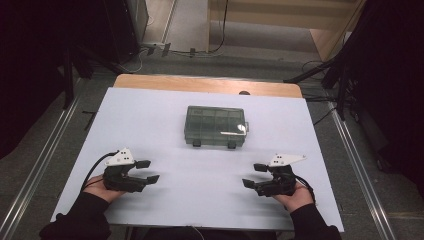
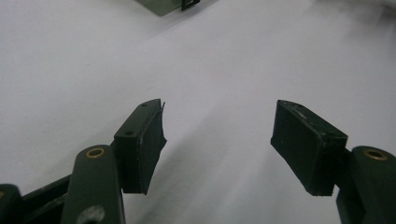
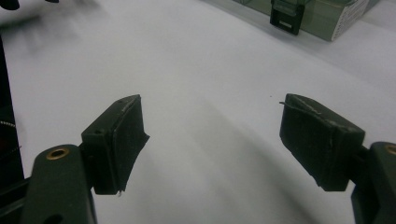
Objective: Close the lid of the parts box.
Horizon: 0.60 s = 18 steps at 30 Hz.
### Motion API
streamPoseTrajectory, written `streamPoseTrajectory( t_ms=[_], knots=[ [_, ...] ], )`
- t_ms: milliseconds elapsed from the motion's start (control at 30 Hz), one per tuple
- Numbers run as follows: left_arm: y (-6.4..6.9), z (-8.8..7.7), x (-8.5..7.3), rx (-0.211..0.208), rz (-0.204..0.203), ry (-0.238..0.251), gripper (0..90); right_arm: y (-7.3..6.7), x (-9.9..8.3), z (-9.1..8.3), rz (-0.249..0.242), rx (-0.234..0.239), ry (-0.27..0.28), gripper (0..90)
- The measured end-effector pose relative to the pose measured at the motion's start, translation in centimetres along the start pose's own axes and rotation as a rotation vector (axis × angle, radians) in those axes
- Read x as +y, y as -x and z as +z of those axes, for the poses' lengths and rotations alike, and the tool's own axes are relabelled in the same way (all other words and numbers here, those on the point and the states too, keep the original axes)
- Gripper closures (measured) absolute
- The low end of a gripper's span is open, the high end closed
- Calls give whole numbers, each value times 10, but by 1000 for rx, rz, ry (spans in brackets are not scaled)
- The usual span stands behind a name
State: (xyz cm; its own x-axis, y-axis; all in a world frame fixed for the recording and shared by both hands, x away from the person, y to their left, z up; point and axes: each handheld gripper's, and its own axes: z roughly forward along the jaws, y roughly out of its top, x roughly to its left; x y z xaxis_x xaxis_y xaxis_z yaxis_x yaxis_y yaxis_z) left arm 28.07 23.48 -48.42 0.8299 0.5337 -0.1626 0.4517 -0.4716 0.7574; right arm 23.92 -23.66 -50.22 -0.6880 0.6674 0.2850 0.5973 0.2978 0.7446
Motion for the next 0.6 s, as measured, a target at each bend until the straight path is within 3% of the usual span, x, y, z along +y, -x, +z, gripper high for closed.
streamPoseTrajectory(
  t_ms=[600],
  knots=[
    [-2, 2, -1, -2, -7, -16, 333, 2, 1, 3, 4, 2, -18, 233]
  ],
)
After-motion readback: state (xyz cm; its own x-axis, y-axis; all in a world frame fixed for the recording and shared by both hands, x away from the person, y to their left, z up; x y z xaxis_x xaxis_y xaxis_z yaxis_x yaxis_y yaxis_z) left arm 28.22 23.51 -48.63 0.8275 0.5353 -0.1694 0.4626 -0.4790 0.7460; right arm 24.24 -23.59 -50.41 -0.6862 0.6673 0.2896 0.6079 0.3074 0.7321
